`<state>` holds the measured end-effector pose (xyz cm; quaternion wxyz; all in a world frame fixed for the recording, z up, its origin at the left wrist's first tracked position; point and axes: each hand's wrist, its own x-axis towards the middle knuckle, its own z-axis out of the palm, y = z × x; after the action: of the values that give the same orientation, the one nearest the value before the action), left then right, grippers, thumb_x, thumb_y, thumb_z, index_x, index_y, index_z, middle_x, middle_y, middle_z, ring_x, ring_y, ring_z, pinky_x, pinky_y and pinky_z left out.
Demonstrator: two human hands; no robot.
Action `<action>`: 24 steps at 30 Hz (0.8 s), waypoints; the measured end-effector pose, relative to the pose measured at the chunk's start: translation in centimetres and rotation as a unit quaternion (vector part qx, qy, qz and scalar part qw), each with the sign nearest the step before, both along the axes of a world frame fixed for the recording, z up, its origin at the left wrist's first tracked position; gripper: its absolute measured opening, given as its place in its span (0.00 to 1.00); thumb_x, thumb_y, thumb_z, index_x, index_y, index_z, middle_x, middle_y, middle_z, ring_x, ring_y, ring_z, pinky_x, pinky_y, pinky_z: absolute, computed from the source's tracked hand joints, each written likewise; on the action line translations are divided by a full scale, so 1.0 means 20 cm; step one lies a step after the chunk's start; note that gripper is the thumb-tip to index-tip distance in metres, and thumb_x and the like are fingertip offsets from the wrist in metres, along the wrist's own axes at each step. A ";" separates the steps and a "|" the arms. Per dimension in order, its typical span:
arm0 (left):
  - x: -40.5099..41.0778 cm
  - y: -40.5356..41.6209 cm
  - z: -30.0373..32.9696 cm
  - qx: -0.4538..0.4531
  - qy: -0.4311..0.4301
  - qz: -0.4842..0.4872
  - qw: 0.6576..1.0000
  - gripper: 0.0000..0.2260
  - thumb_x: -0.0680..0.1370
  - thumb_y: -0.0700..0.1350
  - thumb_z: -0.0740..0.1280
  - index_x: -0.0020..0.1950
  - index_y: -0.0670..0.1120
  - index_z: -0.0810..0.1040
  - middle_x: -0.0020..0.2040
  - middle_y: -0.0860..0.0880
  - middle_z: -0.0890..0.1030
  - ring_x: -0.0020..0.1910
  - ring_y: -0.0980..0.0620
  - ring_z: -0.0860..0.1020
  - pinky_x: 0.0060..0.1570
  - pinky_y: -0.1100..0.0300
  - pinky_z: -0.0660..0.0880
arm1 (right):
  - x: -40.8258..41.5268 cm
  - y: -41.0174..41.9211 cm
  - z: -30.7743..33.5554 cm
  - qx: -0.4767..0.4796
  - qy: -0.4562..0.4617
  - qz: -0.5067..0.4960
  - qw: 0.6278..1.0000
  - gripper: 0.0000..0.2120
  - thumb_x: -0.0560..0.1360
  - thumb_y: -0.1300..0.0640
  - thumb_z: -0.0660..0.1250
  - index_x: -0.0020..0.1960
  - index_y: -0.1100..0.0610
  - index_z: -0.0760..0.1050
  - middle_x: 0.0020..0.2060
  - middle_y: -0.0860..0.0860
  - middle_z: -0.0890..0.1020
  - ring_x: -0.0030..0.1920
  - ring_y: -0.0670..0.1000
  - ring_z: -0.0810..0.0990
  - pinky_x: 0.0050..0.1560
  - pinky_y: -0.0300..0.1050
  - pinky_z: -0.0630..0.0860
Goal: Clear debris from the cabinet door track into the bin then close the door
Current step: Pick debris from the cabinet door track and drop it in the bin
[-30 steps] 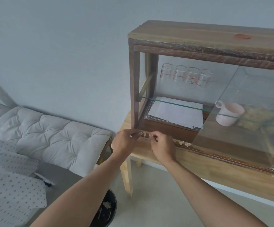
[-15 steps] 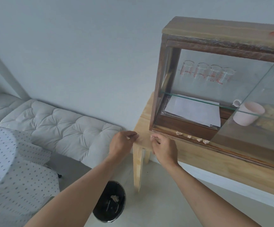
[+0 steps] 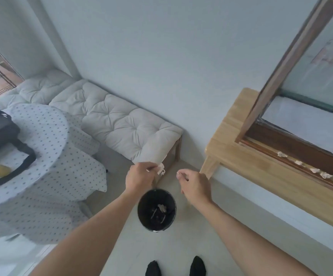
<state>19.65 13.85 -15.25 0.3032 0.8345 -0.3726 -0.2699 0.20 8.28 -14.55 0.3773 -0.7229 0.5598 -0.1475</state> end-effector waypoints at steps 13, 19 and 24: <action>0.19 0.19 -0.58 0.157 -0.025 0.037 0.987 0.07 0.79 0.56 0.72 0.51 0.58 0.88 0.48 0.54 0.86 0.49 0.46 0.83 0.50 0.52 0.81 | 0.32 0.05 -0.62 0.052 0.110 0.092 0.988 0.11 0.82 0.45 0.66 0.57 0.47 0.85 0.40 0.51 0.90 0.47 0.55 0.87 0.51 0.50 0.83; 0.24 0.20 -0.98 0.200 0.001 0.041 0.979 0.06 0.80 0.54 0.71 0.52 0.58 0.88 0.48 0.54 0.86 0.49 0.45 0.83 0.49 0.53 0.80 | 0.40 0.02 -1.06 0.079 0.141 0.114 0.980 0.12 0.83 0.46 0.65 0.58 0.47 0.85 0.41 0.52 0.90 0.48 0.55 0.87 0.49 0.47 0.82; 0.24 0.27 -1.13 0.233 0.031 0.012 0.972 0.19 0.81 0.47 0.67 0.71 0.57 0.80 0.59 0.54 0.86 0.58 0.46 0.82 0.56 0.53 0.78 | 0.40 0.03 -1.22 0.112 0.155 0.115 0.975 0.18 0.83 0.46 0.64 0.70 0.49 0.81 0.47 0.54 0.91 0.54 0.56 0.87 0.57 0.50 0.82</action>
<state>24.54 19.25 -37.93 0.1155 0.8776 -0.2801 -0.3715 8.29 8.92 -39.04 0.3789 -0.7496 0.5375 0.0745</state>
